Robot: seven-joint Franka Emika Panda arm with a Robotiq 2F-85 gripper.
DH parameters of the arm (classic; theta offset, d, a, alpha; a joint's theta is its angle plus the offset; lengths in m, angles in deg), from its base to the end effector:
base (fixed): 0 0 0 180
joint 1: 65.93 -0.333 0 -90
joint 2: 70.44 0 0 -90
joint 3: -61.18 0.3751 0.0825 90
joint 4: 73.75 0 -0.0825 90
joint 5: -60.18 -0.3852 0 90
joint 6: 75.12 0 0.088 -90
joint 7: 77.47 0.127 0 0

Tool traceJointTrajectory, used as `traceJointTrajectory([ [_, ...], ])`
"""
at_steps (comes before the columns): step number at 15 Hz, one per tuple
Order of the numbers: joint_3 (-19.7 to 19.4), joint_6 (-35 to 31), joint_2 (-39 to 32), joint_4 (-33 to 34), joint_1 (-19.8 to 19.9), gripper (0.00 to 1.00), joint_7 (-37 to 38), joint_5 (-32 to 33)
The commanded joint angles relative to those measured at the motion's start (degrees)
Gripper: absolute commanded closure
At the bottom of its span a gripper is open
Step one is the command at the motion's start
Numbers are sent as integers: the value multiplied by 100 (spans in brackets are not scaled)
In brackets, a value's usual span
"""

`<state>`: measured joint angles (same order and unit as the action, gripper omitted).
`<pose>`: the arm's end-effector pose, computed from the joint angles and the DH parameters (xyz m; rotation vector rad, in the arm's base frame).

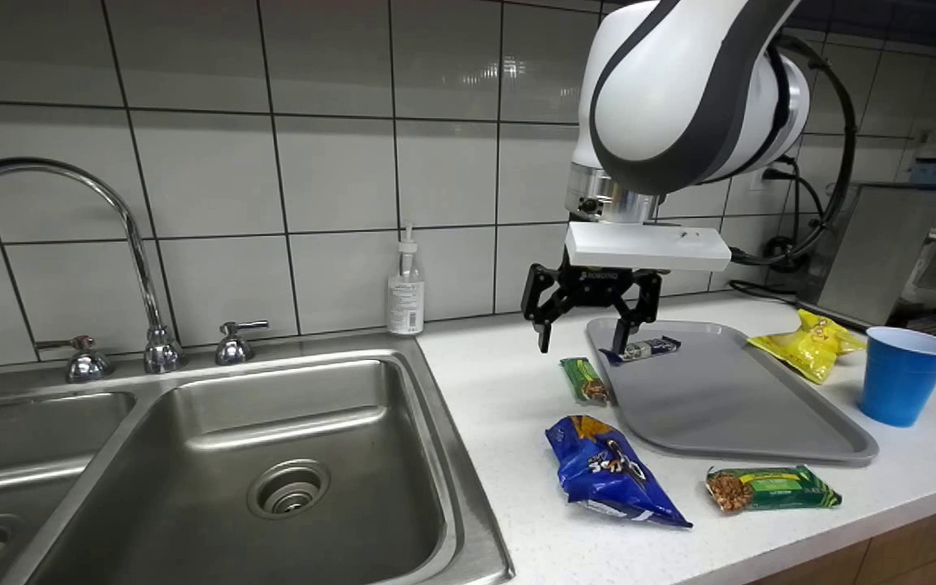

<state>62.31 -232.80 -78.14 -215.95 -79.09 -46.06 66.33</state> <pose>0.4844 0.1271 0.2878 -3.1062 0.3158 -0.2228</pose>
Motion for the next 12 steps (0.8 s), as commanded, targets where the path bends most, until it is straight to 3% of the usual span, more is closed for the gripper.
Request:
traceJointTrajectory([
  [1, 67, 11, 4, 2, 73, 0, -2, 10],
  [12, 130, 13, 313, -435, -2, 0, 38, 131],
])
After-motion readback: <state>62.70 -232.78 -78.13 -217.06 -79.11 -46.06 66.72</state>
